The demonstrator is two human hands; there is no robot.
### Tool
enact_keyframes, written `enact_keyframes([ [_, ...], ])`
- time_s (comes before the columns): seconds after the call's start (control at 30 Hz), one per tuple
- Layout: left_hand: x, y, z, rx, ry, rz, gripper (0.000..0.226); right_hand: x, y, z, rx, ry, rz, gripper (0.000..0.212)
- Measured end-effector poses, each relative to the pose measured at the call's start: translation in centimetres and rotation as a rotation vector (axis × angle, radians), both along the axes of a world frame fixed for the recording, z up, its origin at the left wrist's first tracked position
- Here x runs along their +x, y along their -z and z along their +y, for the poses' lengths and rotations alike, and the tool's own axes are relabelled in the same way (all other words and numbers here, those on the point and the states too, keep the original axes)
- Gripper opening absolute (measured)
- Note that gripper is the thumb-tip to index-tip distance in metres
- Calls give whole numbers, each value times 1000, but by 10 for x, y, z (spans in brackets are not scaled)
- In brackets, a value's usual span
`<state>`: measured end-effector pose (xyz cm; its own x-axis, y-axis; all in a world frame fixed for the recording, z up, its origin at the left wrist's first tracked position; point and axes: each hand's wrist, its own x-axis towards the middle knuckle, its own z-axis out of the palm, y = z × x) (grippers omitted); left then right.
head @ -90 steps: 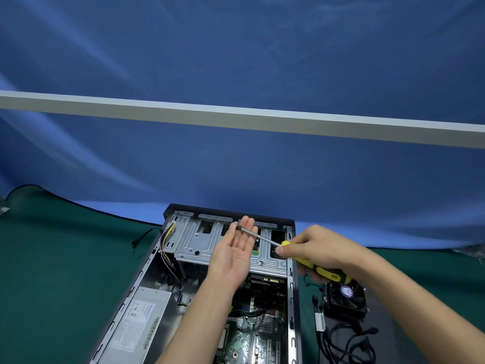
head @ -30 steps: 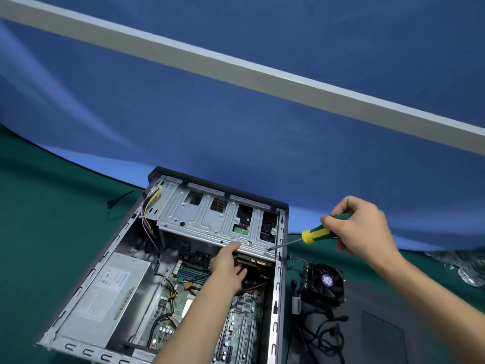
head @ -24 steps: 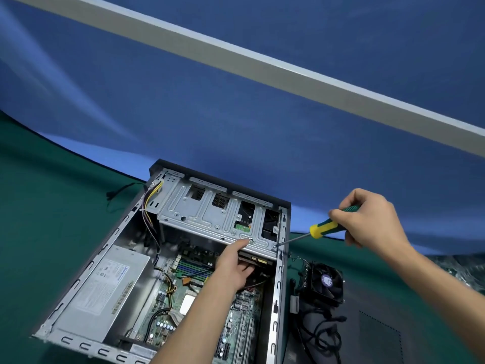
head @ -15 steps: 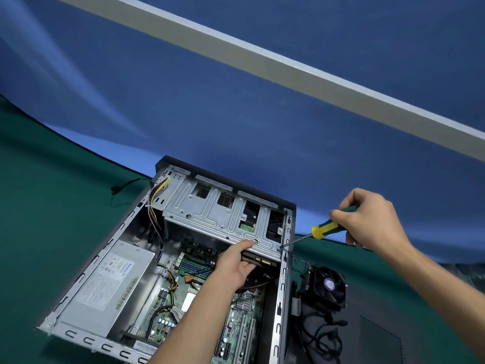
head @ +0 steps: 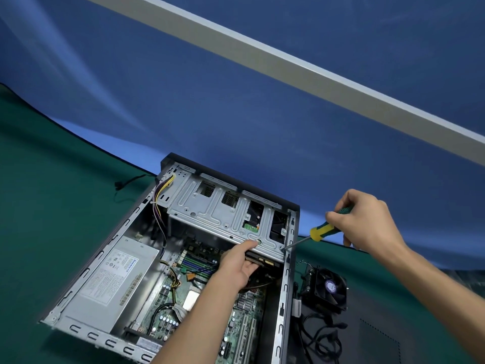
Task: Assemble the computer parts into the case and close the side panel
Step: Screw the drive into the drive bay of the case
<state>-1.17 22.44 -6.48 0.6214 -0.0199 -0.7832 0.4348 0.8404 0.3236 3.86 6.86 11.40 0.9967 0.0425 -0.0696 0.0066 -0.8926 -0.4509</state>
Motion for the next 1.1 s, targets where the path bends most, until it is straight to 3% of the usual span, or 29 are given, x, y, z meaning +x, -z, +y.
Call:
enact_keyframes([
  [0.43,-1,-6,2,-4,12,13,48,-1,-7,3,-29,-14,-36,13],
  [0.73,-5,-8,4,76,47,25,64,0,-9,5,-29,-8,-48,12],
  [0.87,-9,-14,8,232,221,-13,66,-1,-8,6,-21,-12,-48,13],
  [1.1,-19,-41,37,626,830,-16,62,-5,-11,7,32,-20,-54,13],
])
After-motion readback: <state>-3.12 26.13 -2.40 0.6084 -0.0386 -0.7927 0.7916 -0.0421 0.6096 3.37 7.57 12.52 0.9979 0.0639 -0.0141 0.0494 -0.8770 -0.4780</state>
